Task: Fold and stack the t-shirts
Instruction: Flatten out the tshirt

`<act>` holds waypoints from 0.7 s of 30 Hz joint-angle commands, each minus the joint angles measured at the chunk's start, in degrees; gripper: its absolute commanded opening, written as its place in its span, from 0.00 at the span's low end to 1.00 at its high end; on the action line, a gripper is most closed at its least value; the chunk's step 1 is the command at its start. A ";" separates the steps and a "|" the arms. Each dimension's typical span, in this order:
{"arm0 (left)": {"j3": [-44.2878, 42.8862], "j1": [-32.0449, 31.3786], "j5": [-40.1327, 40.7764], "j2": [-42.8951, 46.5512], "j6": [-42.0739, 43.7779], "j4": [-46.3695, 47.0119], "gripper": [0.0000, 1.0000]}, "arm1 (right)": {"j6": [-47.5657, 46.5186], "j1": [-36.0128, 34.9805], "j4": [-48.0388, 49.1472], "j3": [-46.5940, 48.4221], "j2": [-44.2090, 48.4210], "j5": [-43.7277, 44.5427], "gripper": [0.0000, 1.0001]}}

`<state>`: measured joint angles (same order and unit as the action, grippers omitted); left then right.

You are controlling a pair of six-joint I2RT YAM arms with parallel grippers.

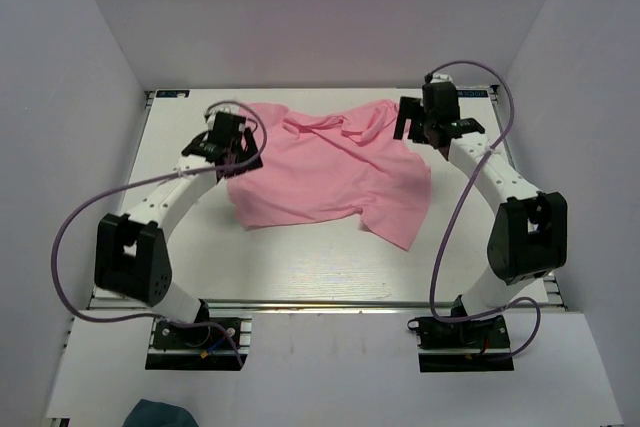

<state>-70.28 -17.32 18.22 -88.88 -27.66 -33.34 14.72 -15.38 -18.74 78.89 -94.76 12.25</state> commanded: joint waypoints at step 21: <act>22.83 0.01 6.30 6.10 -16.99 -1.64 1.00 | 2.68 0.08 1.78 -11.31 6.86 -7.59 0.90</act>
<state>-47.11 -17.28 23.38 -82.94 -44.45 -38.30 17.39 -15.40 -18.52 67.48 -90.08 4.71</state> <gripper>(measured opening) 0.993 0.904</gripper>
